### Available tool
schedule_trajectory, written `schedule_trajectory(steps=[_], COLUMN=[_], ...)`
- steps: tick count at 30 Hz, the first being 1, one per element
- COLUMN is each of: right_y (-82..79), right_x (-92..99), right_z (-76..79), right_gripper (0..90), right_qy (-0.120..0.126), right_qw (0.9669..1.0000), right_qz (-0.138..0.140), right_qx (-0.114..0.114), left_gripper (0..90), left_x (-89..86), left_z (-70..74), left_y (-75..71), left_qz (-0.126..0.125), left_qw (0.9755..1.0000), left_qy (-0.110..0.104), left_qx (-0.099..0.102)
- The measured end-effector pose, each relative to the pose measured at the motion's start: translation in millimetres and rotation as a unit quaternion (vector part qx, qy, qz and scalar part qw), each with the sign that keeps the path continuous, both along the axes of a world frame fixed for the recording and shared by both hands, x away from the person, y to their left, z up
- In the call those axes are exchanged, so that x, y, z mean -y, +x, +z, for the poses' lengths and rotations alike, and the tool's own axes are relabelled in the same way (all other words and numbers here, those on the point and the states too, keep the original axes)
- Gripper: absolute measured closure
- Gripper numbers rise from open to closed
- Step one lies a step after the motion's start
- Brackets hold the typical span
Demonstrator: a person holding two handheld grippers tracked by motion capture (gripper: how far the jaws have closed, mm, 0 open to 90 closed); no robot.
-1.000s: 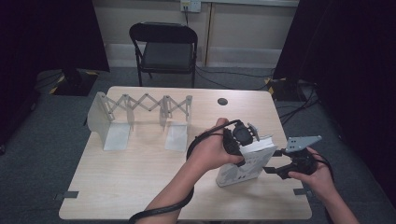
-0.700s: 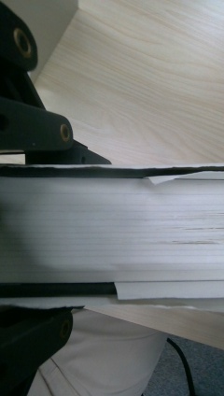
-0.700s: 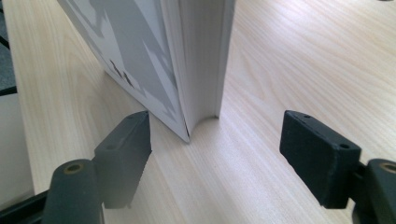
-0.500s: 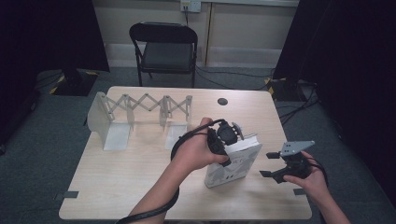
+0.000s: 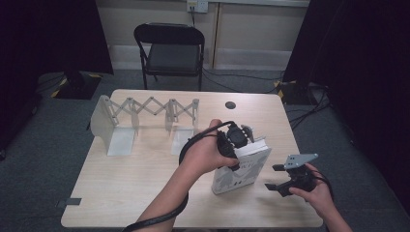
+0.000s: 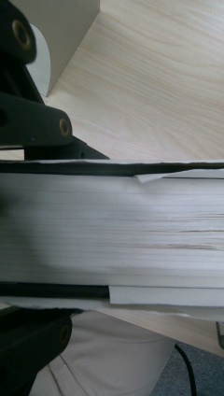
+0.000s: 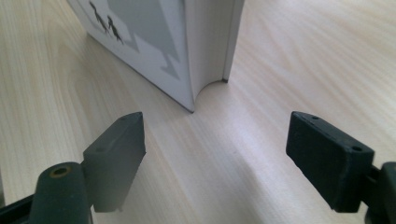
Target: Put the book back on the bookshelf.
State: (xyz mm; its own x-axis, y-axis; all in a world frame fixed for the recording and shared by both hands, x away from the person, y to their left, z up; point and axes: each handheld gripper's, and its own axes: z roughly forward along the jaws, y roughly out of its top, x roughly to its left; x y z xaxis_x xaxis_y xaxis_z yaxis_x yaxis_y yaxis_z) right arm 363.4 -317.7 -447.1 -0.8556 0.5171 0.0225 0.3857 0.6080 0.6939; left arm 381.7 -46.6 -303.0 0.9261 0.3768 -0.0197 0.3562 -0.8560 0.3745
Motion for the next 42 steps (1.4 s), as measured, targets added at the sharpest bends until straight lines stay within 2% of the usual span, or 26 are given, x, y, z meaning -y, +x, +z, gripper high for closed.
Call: schedule_trajectory(steps=[3,10,11,12,17,30,36,37,42], right_y=[-1.7,-5.4,-5.8,-6.1,-7.3,-10.5,-11.4,-11.5,-11.5], right_x=[-2.7,-7.6,-8.0,-8.1,-8.3,-4.3,-3.4,-3.3,-1.9], right_z=[-6.7,-16.5,-17.8,-18.8,-23.8,-32.7,-36.6,-36.7,-37.9], right_gripper=[19.0,17.5,16.8,15.8,15.4,15.4,15.4,15.4,15.4], right_qy=[-0.003,-0.007,-0.009,-0.01,-0.012,-0.013,-0.017,-0.018,-0.017], right_qw=[1.0,0.9999,0.9999,0.9999,0.9998,0.9999,0.9998,0.9998,0.9998], right_qz=[0.003,0.005,0.007,0.009,0.011,0.0,-0.004,-0.004,-0.004], right_qx=[-0.004,-0.007,-0.006,-0.006,-0.009,-0.006,-0.004,-0.004,-0.002], left_gripper=[49.4,49.0,48.8,48.7,47.3,48.1,47.7,47.1,42.1], left_x=[-0.3,2.1,2.5,3.0,7.4,13.5,17.5,18.3,19.6], left_z=[-0.9,0.0,-0.5,-0.8,-2.8,-11.2,-15.4,-16.5,-19.9], left_y=[0.3,2.4,2.2,2.7,3.3,6.2,4.9,6.2,4.2], left_qz=[0.001,0.004,0.005,-0.005,-0.007,-0.013,-0.008,-0.018,-0.027], left_qw=[1.0,1.0,1.0,1.0,0.9999,0.9999,1.0,0.9998,0.9996], left_qy=[-0.006,0.001,0.0,-0.001,-0.004,-0.007,0.004,0.012,0.012], left_qx=[0.0,-0.007,-0.005,-0.001,0.01,0.0,-0.002,0.002,0.004])
